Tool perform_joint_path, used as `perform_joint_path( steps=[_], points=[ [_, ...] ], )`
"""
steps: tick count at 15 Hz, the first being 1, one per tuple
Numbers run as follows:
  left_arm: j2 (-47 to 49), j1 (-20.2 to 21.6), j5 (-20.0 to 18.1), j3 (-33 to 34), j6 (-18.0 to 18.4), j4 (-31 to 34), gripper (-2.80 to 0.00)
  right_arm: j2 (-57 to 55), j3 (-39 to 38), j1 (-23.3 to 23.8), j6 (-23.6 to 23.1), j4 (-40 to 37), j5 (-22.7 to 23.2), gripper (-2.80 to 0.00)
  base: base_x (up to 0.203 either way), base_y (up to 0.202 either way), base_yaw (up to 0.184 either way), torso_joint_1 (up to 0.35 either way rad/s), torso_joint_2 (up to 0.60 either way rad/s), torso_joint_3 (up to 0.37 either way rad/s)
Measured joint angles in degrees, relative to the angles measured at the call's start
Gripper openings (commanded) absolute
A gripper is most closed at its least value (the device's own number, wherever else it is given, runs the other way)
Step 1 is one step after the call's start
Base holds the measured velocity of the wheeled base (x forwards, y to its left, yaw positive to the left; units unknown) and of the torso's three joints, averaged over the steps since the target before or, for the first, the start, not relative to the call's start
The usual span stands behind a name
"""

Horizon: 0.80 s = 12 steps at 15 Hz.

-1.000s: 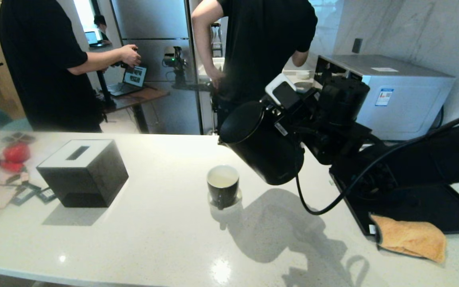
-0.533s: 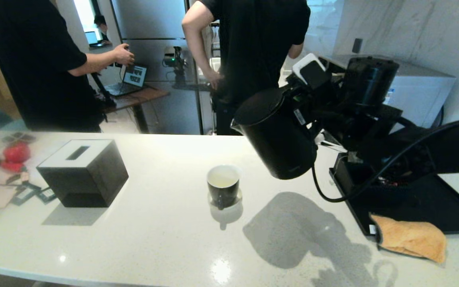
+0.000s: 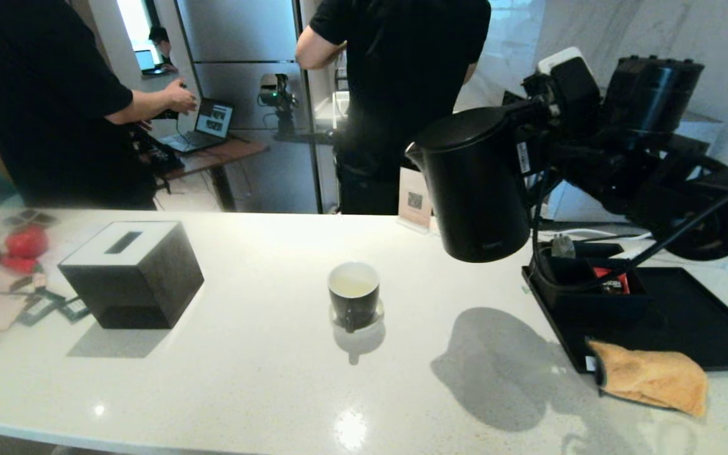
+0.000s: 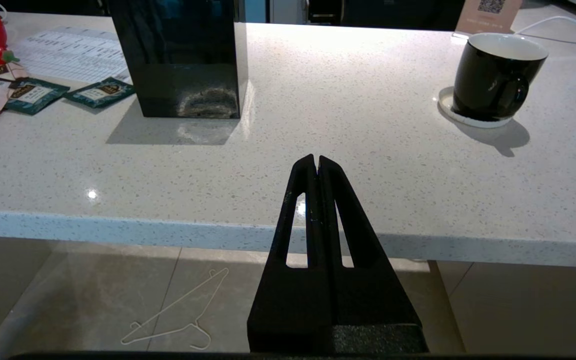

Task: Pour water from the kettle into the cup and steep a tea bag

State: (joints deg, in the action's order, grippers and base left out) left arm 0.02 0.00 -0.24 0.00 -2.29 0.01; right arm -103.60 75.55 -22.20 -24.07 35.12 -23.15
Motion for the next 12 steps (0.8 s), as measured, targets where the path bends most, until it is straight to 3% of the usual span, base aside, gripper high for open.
perform_joint_path(
  steps=[6,12],
  points=[
    [0.0,0.0,0.0,0.0,0.0,0.0,-2.80,3.8,-0.5,10.2,9.5,-5.0,-0.1,-2.80,0.000,0.000,0.000,0.000,0.00,0.000],
    [0.0,0.0,0.0,0.0,0.0,0.0,-2.80,8.2,-5.8,21.5,15.4,-6.1,0.0,-2.80,0.000,0.000,0.000,0.000,0.00,0.000]
  ],
)
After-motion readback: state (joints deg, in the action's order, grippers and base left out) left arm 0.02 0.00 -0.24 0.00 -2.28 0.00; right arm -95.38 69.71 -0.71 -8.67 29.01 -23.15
